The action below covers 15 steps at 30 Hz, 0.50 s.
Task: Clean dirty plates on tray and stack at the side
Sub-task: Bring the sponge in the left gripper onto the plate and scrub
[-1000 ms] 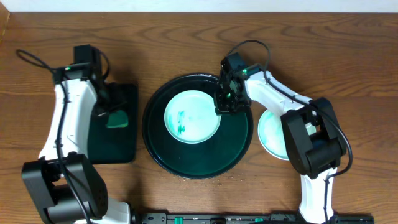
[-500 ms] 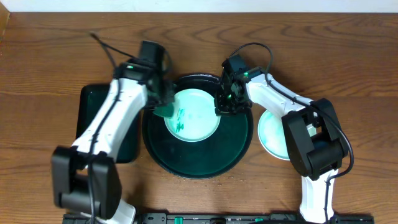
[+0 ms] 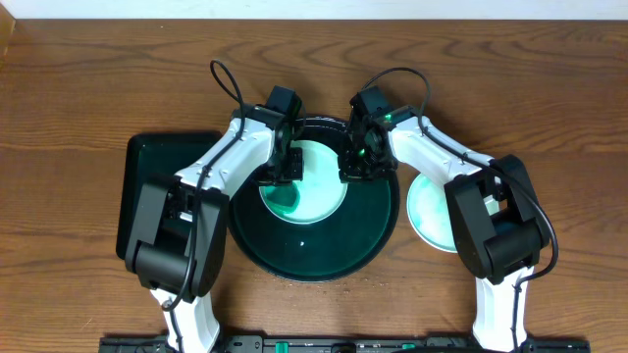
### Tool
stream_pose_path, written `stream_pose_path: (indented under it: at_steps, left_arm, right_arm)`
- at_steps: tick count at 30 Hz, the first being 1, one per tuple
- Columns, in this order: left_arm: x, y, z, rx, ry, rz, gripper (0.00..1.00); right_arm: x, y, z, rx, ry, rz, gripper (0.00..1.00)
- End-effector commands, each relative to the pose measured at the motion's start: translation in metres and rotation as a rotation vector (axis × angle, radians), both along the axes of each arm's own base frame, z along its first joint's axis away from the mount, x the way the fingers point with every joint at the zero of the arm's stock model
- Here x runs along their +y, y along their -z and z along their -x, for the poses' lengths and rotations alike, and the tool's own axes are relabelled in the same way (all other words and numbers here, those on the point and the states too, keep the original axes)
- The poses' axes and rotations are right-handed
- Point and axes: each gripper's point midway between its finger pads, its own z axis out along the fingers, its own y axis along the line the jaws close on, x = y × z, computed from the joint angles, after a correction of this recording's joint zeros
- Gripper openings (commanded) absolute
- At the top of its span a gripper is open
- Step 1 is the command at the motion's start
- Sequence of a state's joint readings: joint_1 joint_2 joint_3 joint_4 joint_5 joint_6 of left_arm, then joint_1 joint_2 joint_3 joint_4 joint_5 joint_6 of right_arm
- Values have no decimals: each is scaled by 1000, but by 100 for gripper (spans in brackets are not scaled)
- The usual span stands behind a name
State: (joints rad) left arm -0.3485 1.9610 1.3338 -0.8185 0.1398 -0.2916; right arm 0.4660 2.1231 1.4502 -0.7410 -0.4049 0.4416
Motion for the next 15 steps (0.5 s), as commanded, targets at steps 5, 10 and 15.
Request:
stream_pose_path:
  at_steps: [5,10,15]
  left_arm:
    - [-56,6,27,159,89,339,7]
    - [-82,-8,22,128,163,511,7]
    - [-42,12,-11,24,-26,264,7]
  right_arm:
    - [-5,10,8,22,9,38,1]
    - [-2,10,8,15,1,35,1]
    - [-2,10,10,18,-1,38,1]
